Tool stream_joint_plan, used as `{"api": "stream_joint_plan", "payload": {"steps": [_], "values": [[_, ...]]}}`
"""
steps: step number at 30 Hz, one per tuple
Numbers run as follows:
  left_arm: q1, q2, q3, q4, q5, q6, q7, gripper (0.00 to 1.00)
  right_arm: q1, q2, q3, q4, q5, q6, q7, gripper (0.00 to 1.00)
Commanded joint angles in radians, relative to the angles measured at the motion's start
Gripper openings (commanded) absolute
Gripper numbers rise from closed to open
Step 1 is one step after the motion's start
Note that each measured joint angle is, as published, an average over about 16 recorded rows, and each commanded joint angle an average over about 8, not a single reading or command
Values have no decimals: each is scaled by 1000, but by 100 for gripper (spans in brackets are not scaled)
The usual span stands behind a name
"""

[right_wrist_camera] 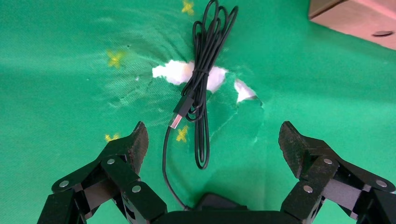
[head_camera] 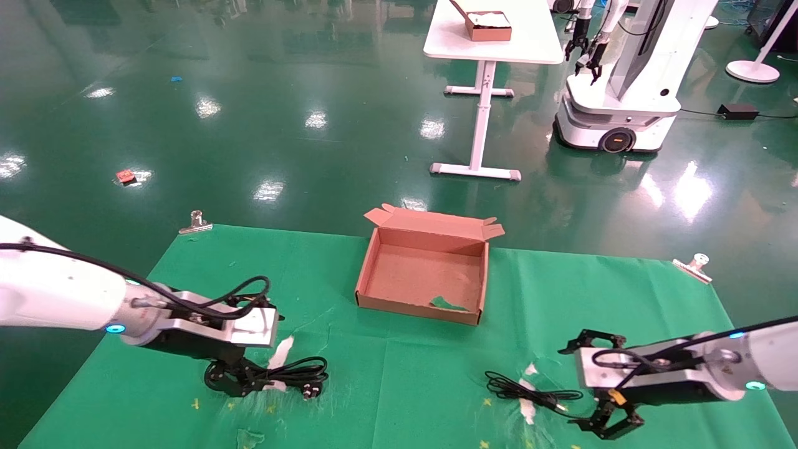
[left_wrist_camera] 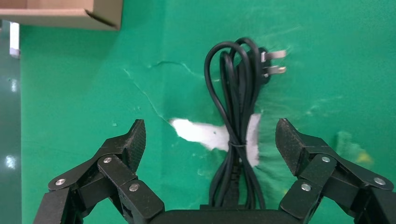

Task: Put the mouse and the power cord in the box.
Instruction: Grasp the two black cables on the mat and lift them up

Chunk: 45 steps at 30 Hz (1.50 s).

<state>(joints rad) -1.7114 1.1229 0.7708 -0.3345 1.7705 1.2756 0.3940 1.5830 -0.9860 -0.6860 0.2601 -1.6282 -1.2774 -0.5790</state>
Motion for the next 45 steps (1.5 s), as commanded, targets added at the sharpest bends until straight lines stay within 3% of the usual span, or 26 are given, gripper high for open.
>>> {"api": "stream_joint_plan", "payload": {"steps": [1, 17, 19, 20, 26, 27, 28, 45], "values": [[-7, 29, 12, 48, 23, -39, 28, 100, 13, -31, -7, -57, -12, 22, -39, 100], [-19, 103, 32, 236, 58, -132, 144, 100, 35, -106, -2, -217, -5, 76, -177, 100], [-20, 106, 35, 247, 61, -134, 155, 92, 35, -108, -1, -225, -4, 76, -184, 99], [-20, 108, 36, 252, 62, -134, 159, 82, 36, -108, -1, -229, -4, 76, -186, 90], [-25, 114, 37, 276, 66, -135, 172, 9, 39, -111, -1, -246, -5, 77, -196, 15], [-25, 115, 37, 277, 66, -136, 172, 2, 39, -111, -2, -248, -5, 77, -197, 4], [-26, 116, 37, 279, 66, -136, 173, 0, 40, -111, -2, -249, -6, 77, -197, 0], [-23, 112, 36, 268, 63, -133, 170, 0, 38, -109, 0, -240, -4, 75, -195, 0]]}}
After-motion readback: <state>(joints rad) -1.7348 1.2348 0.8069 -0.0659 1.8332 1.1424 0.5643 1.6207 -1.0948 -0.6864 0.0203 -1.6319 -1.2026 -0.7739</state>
